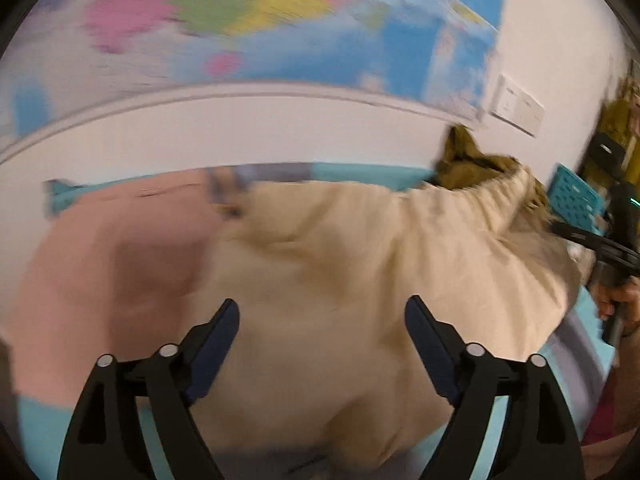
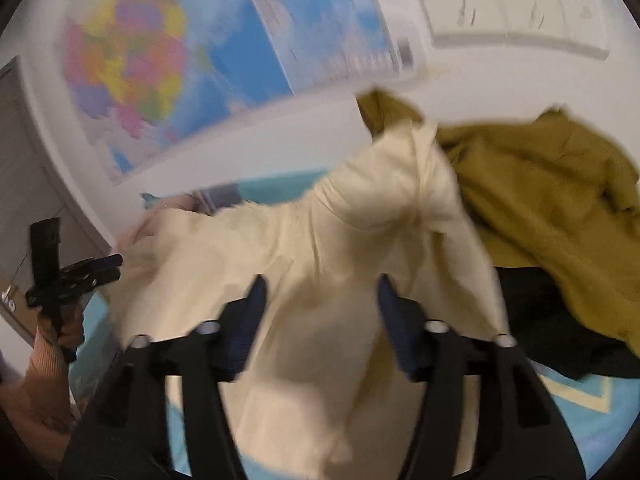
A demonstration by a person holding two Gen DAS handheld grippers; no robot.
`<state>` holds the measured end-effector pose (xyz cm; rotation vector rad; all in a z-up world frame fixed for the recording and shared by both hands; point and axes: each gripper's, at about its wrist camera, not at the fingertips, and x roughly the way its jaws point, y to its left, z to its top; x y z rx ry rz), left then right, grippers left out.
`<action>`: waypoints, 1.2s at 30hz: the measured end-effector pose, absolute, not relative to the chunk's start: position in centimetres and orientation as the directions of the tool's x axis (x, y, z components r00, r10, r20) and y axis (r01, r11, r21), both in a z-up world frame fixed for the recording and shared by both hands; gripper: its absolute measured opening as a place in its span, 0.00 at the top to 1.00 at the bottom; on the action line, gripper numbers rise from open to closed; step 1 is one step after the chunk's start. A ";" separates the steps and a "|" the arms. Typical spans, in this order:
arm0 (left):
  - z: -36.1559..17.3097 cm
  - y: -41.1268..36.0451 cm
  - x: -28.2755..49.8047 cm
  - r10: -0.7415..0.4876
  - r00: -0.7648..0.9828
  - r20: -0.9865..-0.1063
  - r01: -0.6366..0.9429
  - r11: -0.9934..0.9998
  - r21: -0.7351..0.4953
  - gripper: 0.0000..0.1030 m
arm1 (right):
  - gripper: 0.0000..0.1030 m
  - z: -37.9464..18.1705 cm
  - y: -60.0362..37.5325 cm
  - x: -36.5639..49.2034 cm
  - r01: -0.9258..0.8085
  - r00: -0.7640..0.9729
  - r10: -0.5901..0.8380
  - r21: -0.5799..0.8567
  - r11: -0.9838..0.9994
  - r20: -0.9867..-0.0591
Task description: Fold large clothes
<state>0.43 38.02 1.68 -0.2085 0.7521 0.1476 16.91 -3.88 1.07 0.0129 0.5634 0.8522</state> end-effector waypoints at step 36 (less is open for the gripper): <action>-2.1 38.7 -10.8 -0.109 0.683 -0.722 -0.300 0.860 -0.414 0.50 | 0.44 -3.1 -19.8 12.0 -0.496 0.582 0.618 0.371 0.785 -0.529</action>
